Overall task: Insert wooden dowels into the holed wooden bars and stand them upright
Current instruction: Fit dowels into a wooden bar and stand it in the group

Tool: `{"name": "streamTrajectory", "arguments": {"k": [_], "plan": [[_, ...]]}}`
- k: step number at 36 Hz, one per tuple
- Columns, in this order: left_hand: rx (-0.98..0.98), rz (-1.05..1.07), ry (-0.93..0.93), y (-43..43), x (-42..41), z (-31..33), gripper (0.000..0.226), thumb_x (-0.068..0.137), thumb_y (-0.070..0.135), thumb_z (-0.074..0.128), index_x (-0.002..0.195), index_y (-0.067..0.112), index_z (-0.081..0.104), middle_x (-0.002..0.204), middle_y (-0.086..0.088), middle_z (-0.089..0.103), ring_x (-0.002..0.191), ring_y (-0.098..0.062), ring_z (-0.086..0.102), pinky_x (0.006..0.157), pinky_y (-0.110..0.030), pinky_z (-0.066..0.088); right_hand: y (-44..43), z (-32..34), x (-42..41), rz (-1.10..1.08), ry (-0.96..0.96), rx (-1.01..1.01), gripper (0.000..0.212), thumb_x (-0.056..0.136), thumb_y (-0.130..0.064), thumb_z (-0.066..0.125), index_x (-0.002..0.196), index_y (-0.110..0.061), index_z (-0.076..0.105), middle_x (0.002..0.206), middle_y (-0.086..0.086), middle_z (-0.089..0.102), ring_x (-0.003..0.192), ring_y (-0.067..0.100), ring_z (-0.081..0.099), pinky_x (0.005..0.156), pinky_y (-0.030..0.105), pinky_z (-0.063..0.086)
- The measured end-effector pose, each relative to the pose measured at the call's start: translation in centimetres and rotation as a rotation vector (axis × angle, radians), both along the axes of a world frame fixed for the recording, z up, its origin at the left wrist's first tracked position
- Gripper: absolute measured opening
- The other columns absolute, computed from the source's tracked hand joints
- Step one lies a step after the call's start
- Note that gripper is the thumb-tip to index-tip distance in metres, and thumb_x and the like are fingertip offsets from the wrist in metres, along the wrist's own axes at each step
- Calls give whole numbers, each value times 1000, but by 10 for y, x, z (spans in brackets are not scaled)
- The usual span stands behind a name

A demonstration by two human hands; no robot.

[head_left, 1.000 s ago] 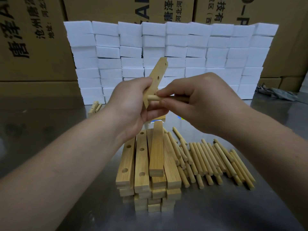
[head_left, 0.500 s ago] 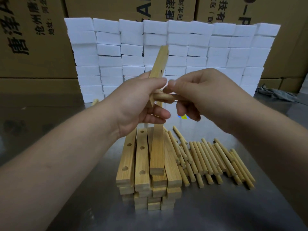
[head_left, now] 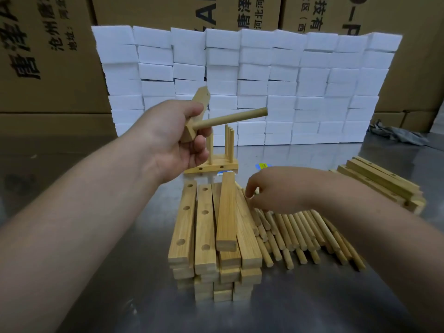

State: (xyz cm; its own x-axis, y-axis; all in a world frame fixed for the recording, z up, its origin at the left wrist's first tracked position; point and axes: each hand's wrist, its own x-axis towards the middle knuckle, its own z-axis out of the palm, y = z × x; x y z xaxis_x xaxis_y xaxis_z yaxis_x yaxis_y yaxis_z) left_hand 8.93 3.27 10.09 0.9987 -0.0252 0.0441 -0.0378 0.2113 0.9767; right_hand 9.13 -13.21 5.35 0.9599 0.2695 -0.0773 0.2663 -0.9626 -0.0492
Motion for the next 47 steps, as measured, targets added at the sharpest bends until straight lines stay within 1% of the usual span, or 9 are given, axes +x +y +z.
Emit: {"name": "streamTrajectory", "arguments": {"k": [9, 22, 27, 32, 34, 36, 40, 44, 47], "plan": [[38, -8, 8, -4, 0, -2, 11, 92, 21, 49, 87, 12, 52, 57, -3, 51, 32, -9, 38, 40, -17, 41, 3, -6, 1, 9, 34, -31, 43, 92, -29, 43, 134, -23, 41, 120, 2, 56, 107, 20, 53, 80, 29, 43], [49, -29, 4, -6, 1, -4, 8, 91, 19, 49, 85, 13, 50, 59, -2, 48, 32, -9, 38, 40, -16, 40, 3, -4, 0, -1, 71, 22, 40, 82, -38, 54, 118, -21, 52, 102, 0, 64, 93, 17, 60, 83, 37, 51], [49, -31, 5, -6, 1, -5, 10, 91, 19, 50, 83, 13, 50, 49, 3, 51, 32, -8, 38, 39, -16, 40, 4, -6, 1, -20, 75, 30, 44, 83, -40, 55, 121, -18, 52, 107, 2, 63, 96, 19, 60, 87, 38, 50], [49, -31, 8, -7, 1, -6, 12, 91, 19, 50, 82, 12, 50, 45, 4, 52, 32, -8, 39, 39, -16, 40, 7, -11, 1, -59, 63, 73, 42, 85, -37, 53, 122, -16, 53, 110, 1, 60, 99, 18, 57, 77, 29, 47], [49, -34, 7, -7, 1, -6, 12, 91, 20, 51, 82, 12, 50, 44, 4, 52, 32, -8, 39, 39, -16, 40, 9, -12, 1, -58, 46, 82, 35, 85, -34, 53, 115, -16, 56, 91, -4, 57, 86, 15, 55, 61, 23, 41], [50, -33, 3, -6, 1, -6, 11, 91, 20, 51, 83, 12, 50, 44, 4, 52, 33, -8, 39, 39, -16, 41, 10, -13, 1, -61, 32, 88, 33, 85, -34, 53, 113, -16, 57, 79, -7, 50, 78, 13, 52, 56, 21, 37], [51, -31, 0, -6, 0, -6, 12, 91, 20, 51, 83, 11, 51, 43, 5, 52, 32, -8, 39, 39, -16, 41, 11, -15, 1, -66, 33, 73, 36, 87, -33, 53, 118, -14, 55, 83, -4, 52, 75, 12, 50, 55, 18, 36], [54, -34, 0, -7, 0, -5, 12, 91, 20, 51, 83, 11, 51, 43, 5, 51, 32, -8, 39, 38, -16, 40, 13, -17, 2, -76, 41, 52, 35, 89, -25, 50, 121, -12, 56, 101, 4, 61, 91, 17, 59, 66, 25, 43], [55, -32, 5, -6, 1, -5, 12, 91, 20, 51, 84, 11, 51, 42, 5, 51, 32, -8, 39, 38, -16, 41, 13, -18, 4, -89, 36, 44, 33, 88, -18, 48, 120, -12, 55, 99, 5, 61, 89, 18, 59, 69, 26, 45]]}}
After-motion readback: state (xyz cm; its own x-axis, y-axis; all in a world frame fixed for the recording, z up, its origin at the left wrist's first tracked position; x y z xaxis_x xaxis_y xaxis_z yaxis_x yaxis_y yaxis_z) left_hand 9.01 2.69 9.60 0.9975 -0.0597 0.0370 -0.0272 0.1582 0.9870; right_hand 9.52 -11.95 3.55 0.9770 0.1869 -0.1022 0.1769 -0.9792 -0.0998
